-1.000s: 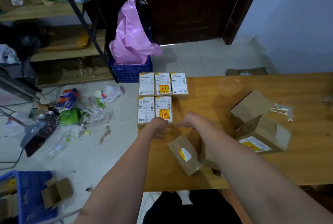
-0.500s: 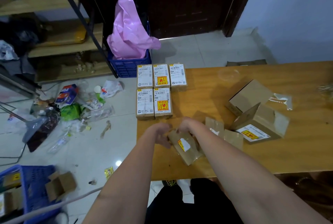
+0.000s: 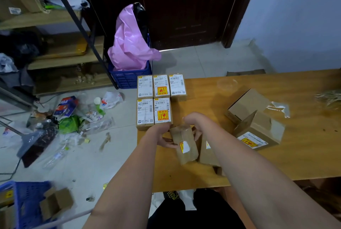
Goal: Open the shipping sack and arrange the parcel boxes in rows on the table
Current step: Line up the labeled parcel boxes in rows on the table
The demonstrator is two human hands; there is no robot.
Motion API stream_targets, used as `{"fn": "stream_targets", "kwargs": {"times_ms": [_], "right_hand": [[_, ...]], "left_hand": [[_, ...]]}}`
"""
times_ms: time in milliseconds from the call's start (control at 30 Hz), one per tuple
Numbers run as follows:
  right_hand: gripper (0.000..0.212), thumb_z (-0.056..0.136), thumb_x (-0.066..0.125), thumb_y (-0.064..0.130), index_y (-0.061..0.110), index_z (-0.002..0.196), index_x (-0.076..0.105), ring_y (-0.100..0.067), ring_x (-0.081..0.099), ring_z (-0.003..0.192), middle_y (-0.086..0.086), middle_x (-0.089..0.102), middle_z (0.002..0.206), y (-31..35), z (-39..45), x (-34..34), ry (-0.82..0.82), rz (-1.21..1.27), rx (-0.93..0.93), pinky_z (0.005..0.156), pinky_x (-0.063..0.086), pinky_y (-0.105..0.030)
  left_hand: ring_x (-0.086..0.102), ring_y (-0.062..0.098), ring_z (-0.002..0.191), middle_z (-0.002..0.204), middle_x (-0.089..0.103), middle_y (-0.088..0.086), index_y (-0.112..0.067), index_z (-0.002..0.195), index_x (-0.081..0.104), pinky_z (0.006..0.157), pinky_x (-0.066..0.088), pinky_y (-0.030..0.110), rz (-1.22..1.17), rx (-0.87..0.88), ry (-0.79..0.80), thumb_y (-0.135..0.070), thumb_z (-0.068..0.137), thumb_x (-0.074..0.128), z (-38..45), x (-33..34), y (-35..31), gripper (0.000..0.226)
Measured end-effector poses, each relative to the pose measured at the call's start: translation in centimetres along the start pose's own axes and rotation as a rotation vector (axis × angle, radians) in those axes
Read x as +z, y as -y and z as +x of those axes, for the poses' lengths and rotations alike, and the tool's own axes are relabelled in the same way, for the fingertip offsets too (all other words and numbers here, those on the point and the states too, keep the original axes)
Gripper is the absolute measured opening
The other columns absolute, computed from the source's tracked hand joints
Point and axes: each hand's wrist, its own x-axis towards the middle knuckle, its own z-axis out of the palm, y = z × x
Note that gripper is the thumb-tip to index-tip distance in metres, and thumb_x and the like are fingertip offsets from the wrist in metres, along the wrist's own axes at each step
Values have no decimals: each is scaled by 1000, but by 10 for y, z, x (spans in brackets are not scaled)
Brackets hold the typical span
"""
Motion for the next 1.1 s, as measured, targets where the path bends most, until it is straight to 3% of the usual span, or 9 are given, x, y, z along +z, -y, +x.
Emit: {"fn": "stream_targets", "kwargs": {"times_ms": [167,267,333,400,500,567,800,1000,1100], "right_hand": [[47,103,31,30,-1,138,39,-42,59,108,-22,46,133,5,9,-14,-21,17,-23,89,52,-60],[25,103,39,25,3,95,49,-27,50,74,-15,47,98,4,-1,-21,-41,61,-51,100,47,-47],[27,100,50,24,7,79,45,-22,46,66,-11,45,84,-1,-1,-30,-46,92,-26,87,50,-37],[23,94,60,21,6,82,48,-21,48,64,-13,48,81,-7,1,-40,-2,156,-13,70,49,-35],[41,84,73,15,6,119,52,-28,61,82,-20,57,112,-16,5,-52,75,349,0,80,55,-38],[52,83,75,11,6,127,48,-31,64,89,-22,56,122,-20,5,-59,115,383,-18,81,55,-39],[10,90,66,4,3,96,58,-30,62,86,-14,63,99,-28,-1,-64,204,493,-106,102,47,-47],[10,91,65,5,2,98,59,-30,60,116,-15,65,104,-20,14,-63,208,505,-150,103,47,-46],[16,89,70,13,5,99,61,-26,66,102,-13,67,104,-17,23,-62,180,461,-163,95,53,-40]], "left_hand": [[52,42,107,119,44,19,-9,113,57,70,58,61,-52,-73,-4,-36,94,60,-9,3,-12,33],[57,39,106,112,45,16,-6,106,53,79,59,53,-25,-103,30,-14,84,74,-11,8,-15,32],[57,36,105,117,45,17,-6,103,49,77,59,52,-56,-93,75,-14,84,76,-15,10,-18,33],[56,35,116,130,45,19,-8,108,47,69,60,56,-70,-68,103,-16,82,78,-15,9,-23,41],[61,35,113,134,50,23,-10,129,46,70,60,53,-16,-5,105,-17,79,81,-9,5,-28,62],[64,32,109,129,59,21,-6,128,51,82,59,49,47,60,132,-18,83,77,-12,6,-29,53],[64,26,111,120,69,12,-5,125,56,93,54,44,129,174,179,-7,85,73,-10,11,-30,43],[66,29,105,117,69,15,2,123,58,87,55,40,102,317,101,-11,89,71,-5,13,-32,39],[66,30,108,118,69,14,-1,120,60,92,55,41,114,378,73,-10,88,72,-2,15,-33,36]]}}
